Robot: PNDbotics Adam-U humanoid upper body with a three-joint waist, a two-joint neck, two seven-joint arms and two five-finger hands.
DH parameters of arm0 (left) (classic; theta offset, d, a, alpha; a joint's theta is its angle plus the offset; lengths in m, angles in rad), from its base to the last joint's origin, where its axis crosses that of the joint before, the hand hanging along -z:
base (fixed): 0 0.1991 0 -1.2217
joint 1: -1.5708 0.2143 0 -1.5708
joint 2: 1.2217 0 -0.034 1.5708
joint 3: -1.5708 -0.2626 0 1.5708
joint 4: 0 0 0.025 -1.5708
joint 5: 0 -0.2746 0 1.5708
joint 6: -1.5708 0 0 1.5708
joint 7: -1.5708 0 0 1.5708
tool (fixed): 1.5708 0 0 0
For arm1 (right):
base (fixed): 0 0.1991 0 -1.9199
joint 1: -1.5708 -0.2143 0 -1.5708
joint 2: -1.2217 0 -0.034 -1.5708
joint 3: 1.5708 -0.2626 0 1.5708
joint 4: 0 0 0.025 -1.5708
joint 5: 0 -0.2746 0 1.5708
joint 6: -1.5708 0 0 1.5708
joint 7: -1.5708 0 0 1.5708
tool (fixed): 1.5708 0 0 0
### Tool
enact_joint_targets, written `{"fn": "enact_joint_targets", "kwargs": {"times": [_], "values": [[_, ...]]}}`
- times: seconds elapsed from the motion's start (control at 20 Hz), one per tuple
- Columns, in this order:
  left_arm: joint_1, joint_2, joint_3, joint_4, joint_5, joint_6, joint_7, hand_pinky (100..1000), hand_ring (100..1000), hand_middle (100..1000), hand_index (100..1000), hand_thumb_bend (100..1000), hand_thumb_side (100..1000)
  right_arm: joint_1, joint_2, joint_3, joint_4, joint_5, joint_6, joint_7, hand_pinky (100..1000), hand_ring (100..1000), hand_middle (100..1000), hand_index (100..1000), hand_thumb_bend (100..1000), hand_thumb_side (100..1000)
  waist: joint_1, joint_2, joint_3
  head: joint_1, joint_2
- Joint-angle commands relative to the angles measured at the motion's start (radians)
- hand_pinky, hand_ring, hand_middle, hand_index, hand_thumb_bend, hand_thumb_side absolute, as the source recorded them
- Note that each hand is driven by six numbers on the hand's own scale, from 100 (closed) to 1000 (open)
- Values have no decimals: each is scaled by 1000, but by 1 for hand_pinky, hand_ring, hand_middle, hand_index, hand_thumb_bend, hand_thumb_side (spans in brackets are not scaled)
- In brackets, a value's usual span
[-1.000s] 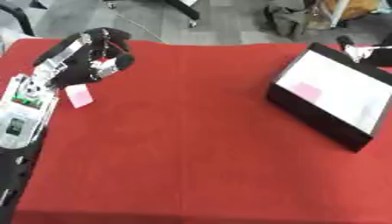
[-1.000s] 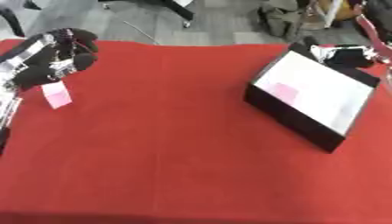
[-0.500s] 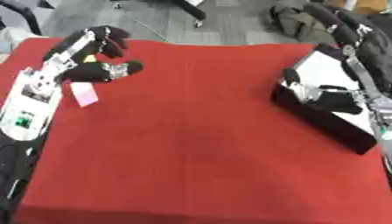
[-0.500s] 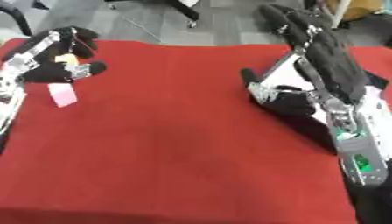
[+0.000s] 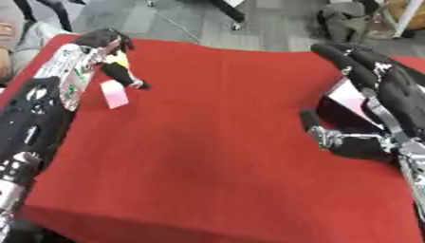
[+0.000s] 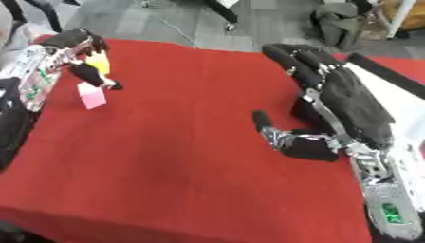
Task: Pick up the objects with one hand, pass them to the other hand, and then place them into the box on the other side of the table.
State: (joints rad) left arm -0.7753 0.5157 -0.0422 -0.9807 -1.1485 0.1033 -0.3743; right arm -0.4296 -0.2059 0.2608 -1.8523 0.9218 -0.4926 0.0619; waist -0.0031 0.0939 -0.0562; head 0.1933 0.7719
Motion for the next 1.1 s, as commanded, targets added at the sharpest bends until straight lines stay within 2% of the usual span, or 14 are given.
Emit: {"fn": "enact_joint_targets", "kwargs": {"times": [0.05, 0.3, 0.55, 0.7, 0.8, 0.85, 1.0, 1.1], "values": [[-45, 1, 33, 93, -103, 28, 35, 710, 680, 673, 797, 664, 330, -6, 0, 0, -16, -11, -1, 6, 879, 862, 858, 986, 173, 474, -1, -18, -5, 6, -2], [-71, -30, 74, 191, -162, 83, 78, 712, 684, 678, 801, 608, 284, -1, 2, -1, -14, -15, 2, 10, 877, 860, 854, 986, 162, 474, -5, -18, -9, 5, -2], [-75, -37, 93, 220, -142, 101, 73, 709, 677, 673, 799, 579, 286, 1, 0, -6, -14, -15, 6, 10, 876, 859, 852, 986, 154, 473, -7, -18, -11, 2, -2], [-73, -34, 93, 224, -134, 103, 51, 706, 674, 671, 796, 536, 244, 3, -2, -8, -13, -13, 8, 10, 876, 858, 850, 986, 151, 474, -8, -19, -11, 2, -2], [-72, -32, 95, 229, -136, 109, 41, 684, 618, 611, 753, 432, 119, 5, -4, -10, -13, -11, 10, 9, 876, 858, 850, 986, 146, 474, -8, -19, -10, 2, -2], [-70, -31, 97, 229, -136, 113, 42, 679, 606, 597, 742, 404, 100, 5, -5, -11, -12, -10, 11, 9, 876, 858, 850, 986, 146, 474, -7, -19, -10, 2, -2], [-67, -27, 101, 225, -134, 125, 55, 658, 561, 545, 699, 301, 100, 8, -7, -13, -10, -7, 13, 8, 876, 858, 850, 986, 142, 475, -7, -20, -10, 1, -2], [-67, -25, 104, 215, -123, 128, 66, 652, 546, 527, 686, 286, 100, 8, -8, -14, -9, -6, 14, 8, 876, 857, 849, 986, 139, 477, -7, -21, -9, 1, -2]]}}
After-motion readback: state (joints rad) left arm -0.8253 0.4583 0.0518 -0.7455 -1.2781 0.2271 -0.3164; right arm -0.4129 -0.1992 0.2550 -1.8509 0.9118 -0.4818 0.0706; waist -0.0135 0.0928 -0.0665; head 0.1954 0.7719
